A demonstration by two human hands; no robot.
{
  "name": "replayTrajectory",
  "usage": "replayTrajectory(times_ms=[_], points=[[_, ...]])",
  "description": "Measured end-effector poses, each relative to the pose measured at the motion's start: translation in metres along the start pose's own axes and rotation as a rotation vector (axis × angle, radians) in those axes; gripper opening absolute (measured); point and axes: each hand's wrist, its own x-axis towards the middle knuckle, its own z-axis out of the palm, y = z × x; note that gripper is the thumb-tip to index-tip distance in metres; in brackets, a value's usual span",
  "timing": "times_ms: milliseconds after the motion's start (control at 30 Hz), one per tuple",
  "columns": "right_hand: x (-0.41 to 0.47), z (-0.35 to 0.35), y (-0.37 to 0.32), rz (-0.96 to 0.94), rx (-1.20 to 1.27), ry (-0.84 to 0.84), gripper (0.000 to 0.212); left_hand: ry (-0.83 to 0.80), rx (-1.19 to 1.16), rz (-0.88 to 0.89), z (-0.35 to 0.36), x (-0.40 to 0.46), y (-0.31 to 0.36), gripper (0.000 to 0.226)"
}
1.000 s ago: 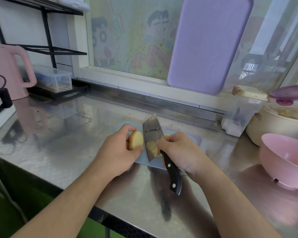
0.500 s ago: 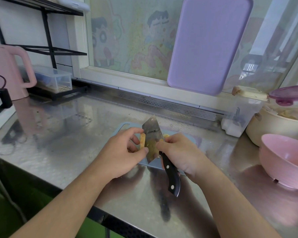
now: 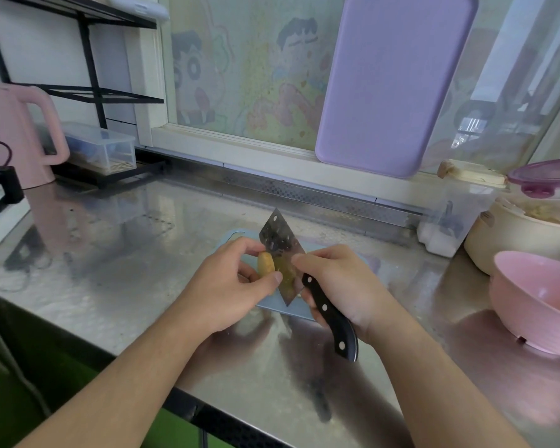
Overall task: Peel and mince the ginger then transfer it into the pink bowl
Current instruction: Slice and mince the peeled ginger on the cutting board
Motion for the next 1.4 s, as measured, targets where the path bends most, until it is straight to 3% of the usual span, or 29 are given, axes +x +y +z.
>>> replayTrajectory(times_ms=[300, 467, 700, 867, 1400], points=[[-0.005, 0.001, -0.008, 0.002, 0.122, 0.010, 0.042, 0.026, -0.072, -0.029, 0.000, 0.000, 0.000, 0.034], [-0.007, -0.007, -0.023, -0.004, -0.023, 0.056, 0.051, 0.045, -0.098, -0.072, 0.000, 0.002, 0.001, 0.036], [-0.001, -0.015, -0.059, -0.045, -0.208, 0.089, 0.040, 0.045, -0.032, -0.042, 0.003, 0.006, -0.001, 0.039], [-0.004, -0.007, -0.048, -0.028, -0.297, 0.090, 0.037, 0.036, -0.021, -0.070, 0.004, 0.008, -0.003, 0.036], [-0.014, -0.004, -0.043, -0.052, -0.302, 0.118, 0.035, 0.031, -0.007, -0.091, 0.001, 0.004, 0.007, 0.033]])
